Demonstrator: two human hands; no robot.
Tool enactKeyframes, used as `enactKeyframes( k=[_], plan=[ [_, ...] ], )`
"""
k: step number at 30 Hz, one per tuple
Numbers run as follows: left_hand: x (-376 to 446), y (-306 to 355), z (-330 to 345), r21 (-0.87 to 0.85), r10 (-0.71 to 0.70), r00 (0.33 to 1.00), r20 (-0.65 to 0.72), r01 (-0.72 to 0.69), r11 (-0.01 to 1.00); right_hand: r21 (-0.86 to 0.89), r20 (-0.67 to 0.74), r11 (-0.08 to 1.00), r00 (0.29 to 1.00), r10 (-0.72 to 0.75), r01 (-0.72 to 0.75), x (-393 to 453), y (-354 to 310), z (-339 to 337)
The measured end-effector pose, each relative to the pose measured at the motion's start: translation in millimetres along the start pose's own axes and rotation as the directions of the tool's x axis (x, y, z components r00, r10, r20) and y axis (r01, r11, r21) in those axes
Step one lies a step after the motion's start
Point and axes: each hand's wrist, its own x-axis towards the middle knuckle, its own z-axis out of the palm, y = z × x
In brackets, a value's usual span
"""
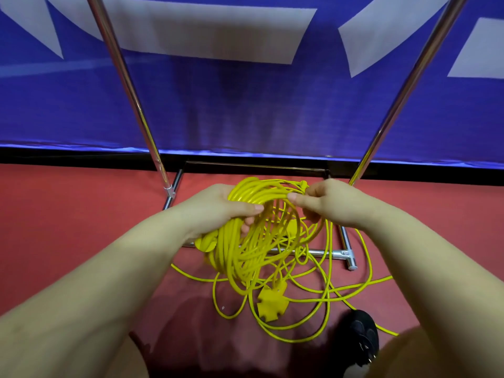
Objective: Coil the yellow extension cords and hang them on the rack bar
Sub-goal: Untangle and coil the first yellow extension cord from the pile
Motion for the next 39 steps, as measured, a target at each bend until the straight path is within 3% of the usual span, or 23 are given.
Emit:
enactKeyframes(
  k=[3,9,11,13,15,18,21,28,33,35,36,37,39],
  plan=[
    [2.4,4.2,-4.9,-0.113,0.031,0.996,-0.086,-0.041,0.993,-0.025,0.178,0.996,0.980,0.085,-0.082,0.3,5.7,3.8],
    [5.6,12.0,-9.2,-0.379,0.017,0.964,-0.264,-0.120,0.918,-0.267,0.340,0.963,0.933,0.122,-0.029,-1.6,7.2,14.3],
    [7.3,13.9,-12.6,-0.467,-0.018,0.950,-0.310,-0.136,0.874,-0.330,0.336,0.944,0.935,0.114,0.003,-0.1,6.7,16.3],
    [8.8,14.7,-17.5,-0.507,-0.035,0.933,-0.357,-0.163,0.847,-0.243,0.257,0.970,0.964,0.069,-0.005,5.0,8.2,14.6],
    [9.4,13.4,-20.7,-0.494,-0.042,0.922,-0.386,-0.168,0.853,0.107,0.181,0.993,0.983,0.026,-0.046,6.6,3.4,9.9],
    [10.1,8.9,-19.3,-0.439,-0.046,0.930,-0.366,-0.129,0.889,0.664,0.137,0.741,0.990,0.012,-0.101,3.6,-9.6,-0.9],
    [10.9,5.7,-12.9,-0.356,-0.029,0.943,-0.332,-0.097,0.930,0.861,0.126,0.494,0.992,0.024,-0.121,0.0,-20.5,-10.6],
    [11.6,3.2,0.2,-0.274,0.011,0.976,-0.218,-0.072,0.959,0.988,0.149,-0.048,0.979,0.137,-0.144,-0.8,-33.3,-16.4],
    [8.9,3.8,4.1,-0.253,0.019,0.995,-0.097,-0.043,0.966,0.971,0.128,-0.218,0.981,0.144,-0.095,3.2,-31.3,-15.1],
    [9.5,4.1,5.3,-0.255,0.022,0.992,-0.126,-0.054,0.965,0.979,0.084,-0.198,0.988,0.128,-0.058,3.7,-31.1,-14.7],
    [9.9,3.8,5.3,-0.265,0.018,0.989,-0.149,-0.057,0.963,0.989,0.057,-0.139,0.992,0.110,-0.041,3.7,-31.1,-14.0],
    [10.3,3.4,4.9,-0.278,0.011,0.985,-0.173,-0.059,0.959,0.999,0.033,-0.020,0.996,0.089,-0.031,3.2,-31.0,-12.9],
    [11.3,3.1,3.1,-0.311,-0.007,0.974,-0.224,-0.065,0.948,0.916,0.016,0.401,0.999,0.035,-0.029,2.1,-29.1,-4.0]
  ],
)
